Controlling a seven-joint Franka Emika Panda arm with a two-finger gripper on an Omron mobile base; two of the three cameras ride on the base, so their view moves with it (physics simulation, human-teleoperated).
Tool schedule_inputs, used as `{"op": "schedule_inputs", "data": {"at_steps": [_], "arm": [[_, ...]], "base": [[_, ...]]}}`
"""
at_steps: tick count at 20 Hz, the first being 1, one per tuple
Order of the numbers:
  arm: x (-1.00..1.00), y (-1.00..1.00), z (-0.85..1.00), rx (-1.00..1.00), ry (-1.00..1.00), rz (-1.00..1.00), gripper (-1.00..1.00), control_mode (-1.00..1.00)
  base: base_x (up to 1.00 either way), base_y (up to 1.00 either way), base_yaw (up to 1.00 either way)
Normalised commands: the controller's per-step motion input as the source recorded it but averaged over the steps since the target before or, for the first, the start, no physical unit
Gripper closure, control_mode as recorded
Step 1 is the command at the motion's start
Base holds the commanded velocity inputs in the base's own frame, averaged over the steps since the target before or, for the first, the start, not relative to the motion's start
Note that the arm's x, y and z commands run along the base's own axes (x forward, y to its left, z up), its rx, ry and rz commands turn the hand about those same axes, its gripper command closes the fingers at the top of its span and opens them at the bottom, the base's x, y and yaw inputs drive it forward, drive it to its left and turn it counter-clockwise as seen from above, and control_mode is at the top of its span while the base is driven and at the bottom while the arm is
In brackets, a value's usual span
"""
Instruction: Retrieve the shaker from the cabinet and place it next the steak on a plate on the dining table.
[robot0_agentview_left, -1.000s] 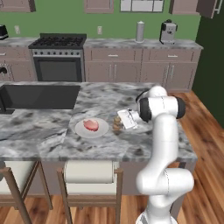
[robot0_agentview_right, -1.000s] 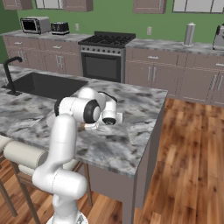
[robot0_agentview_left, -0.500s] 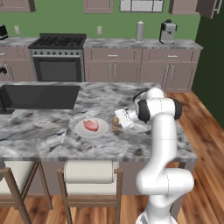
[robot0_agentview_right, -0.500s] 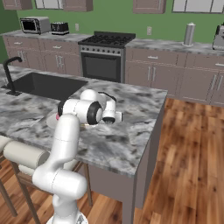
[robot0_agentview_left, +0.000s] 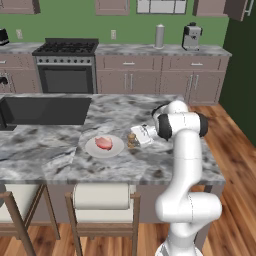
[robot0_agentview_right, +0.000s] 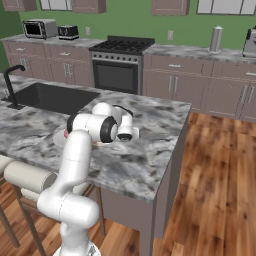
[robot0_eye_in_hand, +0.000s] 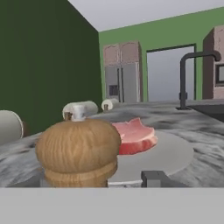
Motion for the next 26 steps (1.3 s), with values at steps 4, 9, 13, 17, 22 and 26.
{"op": "schedule_inputs", "data": {"at_steps": [4,9,13,17,22,26], "arm": [[-0.23,-0.21,-0.01,0.03,0.00,0.00,-1.00,-1.00],[-0.21,-0.14,0.00,0.02,0.00,0.00,-1.00,-1.00],[-0.19,-0.23,0.00,0.01,-0.04,0.00,-1.00,-1.00],[-0.02,-0.36,0.11,0.01,-0.16,0.00,-1.00,-1.00],[-0.10,-0.42,0.24,0.02,-0.19,-0.02,-1.00,-1.00],[-0.64,-0.20,0.50,0.04,-0.22,-0.05,-1.00,-1.00]], "base": [[0.00,0.00,0.00],[0.00,0.00,0.00],[0.00,0.00,0.00],[0.00,0.00,0.00],[0.00,0.00,0.00],[0.00,0.00,0.00]]}}
